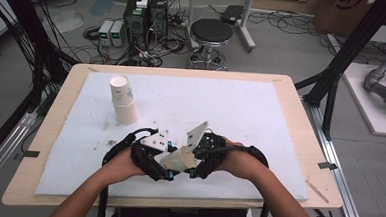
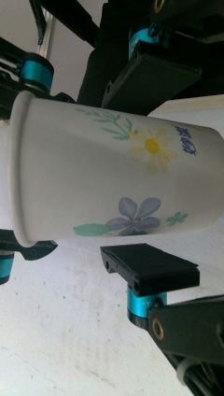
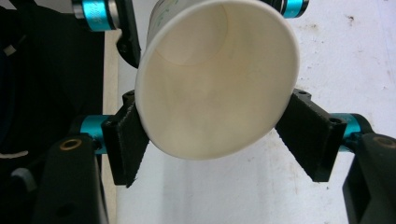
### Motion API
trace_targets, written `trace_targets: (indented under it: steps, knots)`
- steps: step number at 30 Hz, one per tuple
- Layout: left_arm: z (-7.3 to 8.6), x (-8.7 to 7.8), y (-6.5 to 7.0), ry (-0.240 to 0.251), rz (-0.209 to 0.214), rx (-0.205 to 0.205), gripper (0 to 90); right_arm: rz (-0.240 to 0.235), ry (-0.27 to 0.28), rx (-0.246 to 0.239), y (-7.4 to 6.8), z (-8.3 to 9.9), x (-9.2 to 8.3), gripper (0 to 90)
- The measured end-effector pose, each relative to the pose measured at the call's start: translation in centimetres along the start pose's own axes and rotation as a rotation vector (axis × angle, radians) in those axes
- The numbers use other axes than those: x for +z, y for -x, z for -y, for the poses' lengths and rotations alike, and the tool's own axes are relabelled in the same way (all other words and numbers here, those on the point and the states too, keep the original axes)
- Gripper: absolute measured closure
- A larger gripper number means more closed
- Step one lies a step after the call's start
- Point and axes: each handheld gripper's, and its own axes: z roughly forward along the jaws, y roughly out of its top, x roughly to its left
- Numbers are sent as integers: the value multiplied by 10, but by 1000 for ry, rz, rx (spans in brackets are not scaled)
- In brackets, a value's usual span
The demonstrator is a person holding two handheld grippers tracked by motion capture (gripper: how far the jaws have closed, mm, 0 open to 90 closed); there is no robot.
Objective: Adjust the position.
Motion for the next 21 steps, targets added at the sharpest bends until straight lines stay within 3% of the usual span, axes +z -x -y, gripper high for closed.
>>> trace_targets:
  steps: [5, 16, 20, 21]
  knots:
    - [0, 1, 0, -12, 19, 8, 332, -7, -8, 0, 0, -1, 0, 287]
    - [2, 3, -1, -8, 33, -5, 333, -29, -11, -3, 0, -1, 2, 271]
    - [8, 2, -2, 20, 25, -25, 324, -20, 59, 23, 3, 1, -3, 211]
    - [10, 2, -3, 35, 20, -39, 322, -16, 82, 52, 4, 3, -6, 211]
